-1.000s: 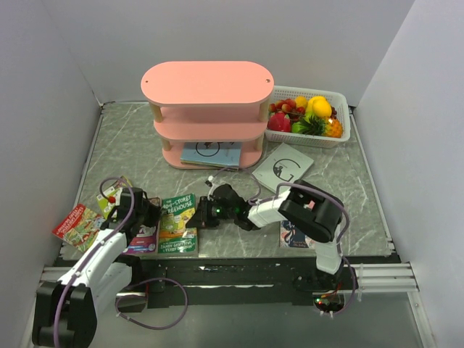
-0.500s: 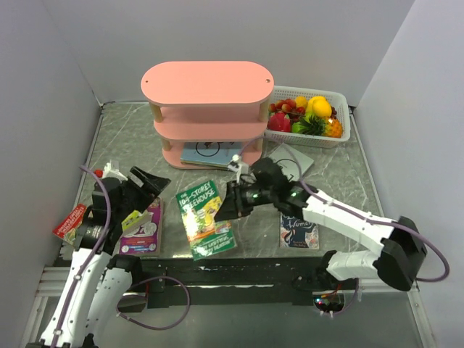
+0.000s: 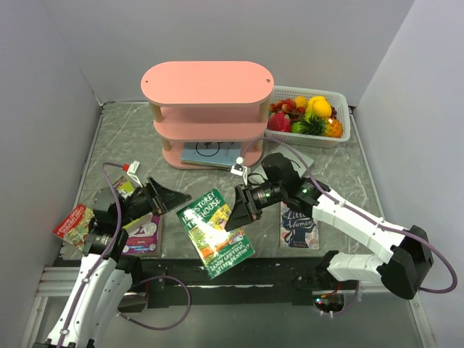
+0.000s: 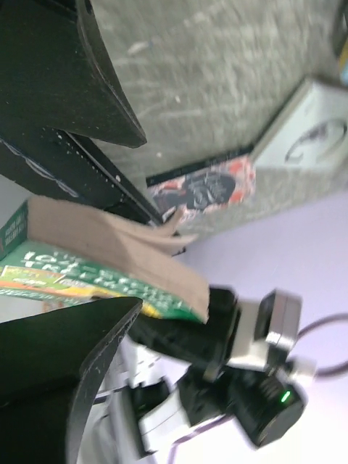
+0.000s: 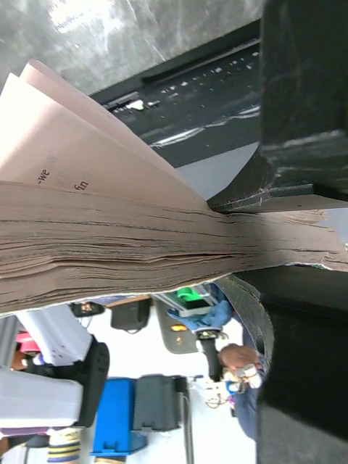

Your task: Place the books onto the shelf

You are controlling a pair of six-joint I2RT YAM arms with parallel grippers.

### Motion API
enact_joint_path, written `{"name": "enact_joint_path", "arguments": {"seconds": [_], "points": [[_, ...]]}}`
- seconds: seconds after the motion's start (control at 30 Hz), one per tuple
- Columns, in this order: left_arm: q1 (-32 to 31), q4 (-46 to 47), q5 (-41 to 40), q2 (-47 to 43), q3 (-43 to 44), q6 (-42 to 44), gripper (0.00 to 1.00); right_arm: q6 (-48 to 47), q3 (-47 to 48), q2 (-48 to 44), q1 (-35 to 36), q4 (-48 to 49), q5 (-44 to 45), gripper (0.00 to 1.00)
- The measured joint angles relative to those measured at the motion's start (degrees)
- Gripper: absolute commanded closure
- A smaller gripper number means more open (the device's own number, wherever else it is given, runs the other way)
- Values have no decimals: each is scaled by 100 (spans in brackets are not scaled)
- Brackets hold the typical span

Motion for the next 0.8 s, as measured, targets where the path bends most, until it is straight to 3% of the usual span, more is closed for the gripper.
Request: {"name": "enact_joint_path", "arguments": {"seconds": [0.27,0.43,0.53,0.57,0.6,0.73,0.77,0.8], "points": [[-116,1539,931,-63,-350,-592,11,-260,328,83,0,-420,-131,100],[-219,1779,1281,-61,-428,-649,16,-409,745,411,0,-551,-219,100],[-245,1779,1416,-59,-428,-595,57,-518,1040,612,0,-713,-243,100],[-254,1801,1440,-59,-431,-595,87,-566,1154,678,0,-780,-256,100],[-254,1849,1460,-57,-435,-603,98,-599,1250,732,0,-820,-262,100],[-262,2205,1541,-20,-446,-817,99,-876,1462,844,0,-1060,-289,100],[-262,2249,1537,7,-446,-837,99,-918,1510,855,-7,-1130,-275,85],[-262,2269,1528,26,-437,-844,99,-951,1545,861,-7,-1180,-245,62]]}}
